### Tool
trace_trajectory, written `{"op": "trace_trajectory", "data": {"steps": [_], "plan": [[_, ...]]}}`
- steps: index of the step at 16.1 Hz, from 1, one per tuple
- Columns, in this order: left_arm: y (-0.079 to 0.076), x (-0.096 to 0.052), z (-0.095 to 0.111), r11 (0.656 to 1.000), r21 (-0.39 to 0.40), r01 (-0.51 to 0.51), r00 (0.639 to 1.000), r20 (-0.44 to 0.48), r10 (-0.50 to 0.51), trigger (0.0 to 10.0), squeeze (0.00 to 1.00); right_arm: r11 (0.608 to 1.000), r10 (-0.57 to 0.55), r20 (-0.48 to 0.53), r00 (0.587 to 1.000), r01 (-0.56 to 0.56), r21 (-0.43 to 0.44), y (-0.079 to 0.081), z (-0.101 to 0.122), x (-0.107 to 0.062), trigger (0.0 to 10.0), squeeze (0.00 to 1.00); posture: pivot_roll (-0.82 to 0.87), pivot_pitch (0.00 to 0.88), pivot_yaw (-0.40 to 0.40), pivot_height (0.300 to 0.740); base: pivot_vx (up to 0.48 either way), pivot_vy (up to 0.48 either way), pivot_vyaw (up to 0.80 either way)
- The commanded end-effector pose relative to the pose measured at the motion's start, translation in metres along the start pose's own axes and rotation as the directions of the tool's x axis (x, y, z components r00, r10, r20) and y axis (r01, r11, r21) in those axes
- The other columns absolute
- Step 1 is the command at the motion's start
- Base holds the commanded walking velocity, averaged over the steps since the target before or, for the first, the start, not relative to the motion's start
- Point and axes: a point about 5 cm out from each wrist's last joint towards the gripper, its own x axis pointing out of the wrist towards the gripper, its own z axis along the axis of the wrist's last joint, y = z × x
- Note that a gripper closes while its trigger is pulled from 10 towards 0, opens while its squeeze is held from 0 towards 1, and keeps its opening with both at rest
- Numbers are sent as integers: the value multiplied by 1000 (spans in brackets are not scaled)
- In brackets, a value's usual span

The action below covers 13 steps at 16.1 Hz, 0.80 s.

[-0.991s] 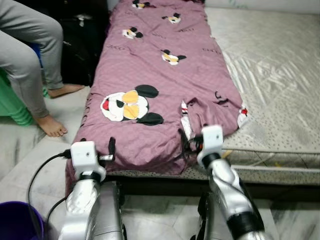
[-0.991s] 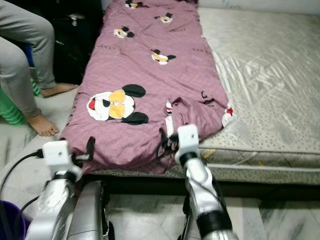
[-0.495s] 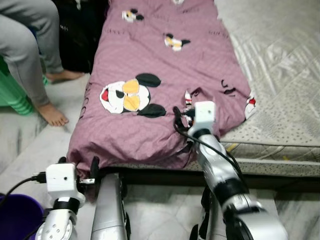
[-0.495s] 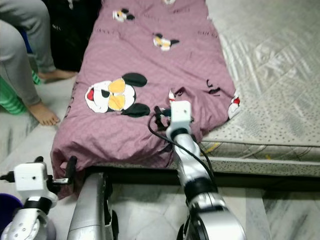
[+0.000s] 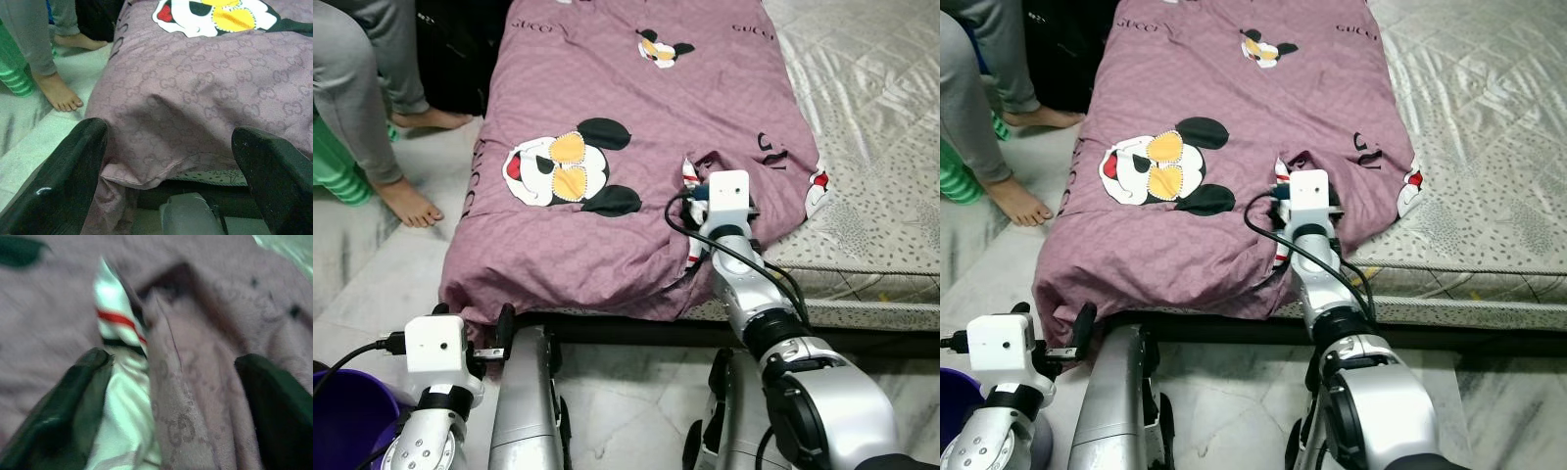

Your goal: Clean up the room

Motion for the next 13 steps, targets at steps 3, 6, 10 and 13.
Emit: {"op": "trace_trajectory", "data": {"steps": [3,6,10,13], "plan": [[2,-1,-3,999,-16,-32,999,-30,32,10000,0,999,-33,-50,998,31,-40,-10,-11,-1,0,0,190,284,-20,522,0,0,0],[2,3,-4,999,-25,-39,999,-34,38,10000,0,999,-50,-83,995,50,-1,-17,-21,-4,0,0,183,277,-21,522,0,0,0],[5,6,-5,997,-46,-67,997,-44,65,10000,0,994,-72,-96,993,79,73,-29,-29,-7,0,0,176,277,-17,522,0,0,0],[6,9,-5,997,-47,-65,997,-46,63,10000,0,993,-61,-76,995,68,96,-44,-41,-16,0,0,165,277,-10,522,0,0,0]]}}
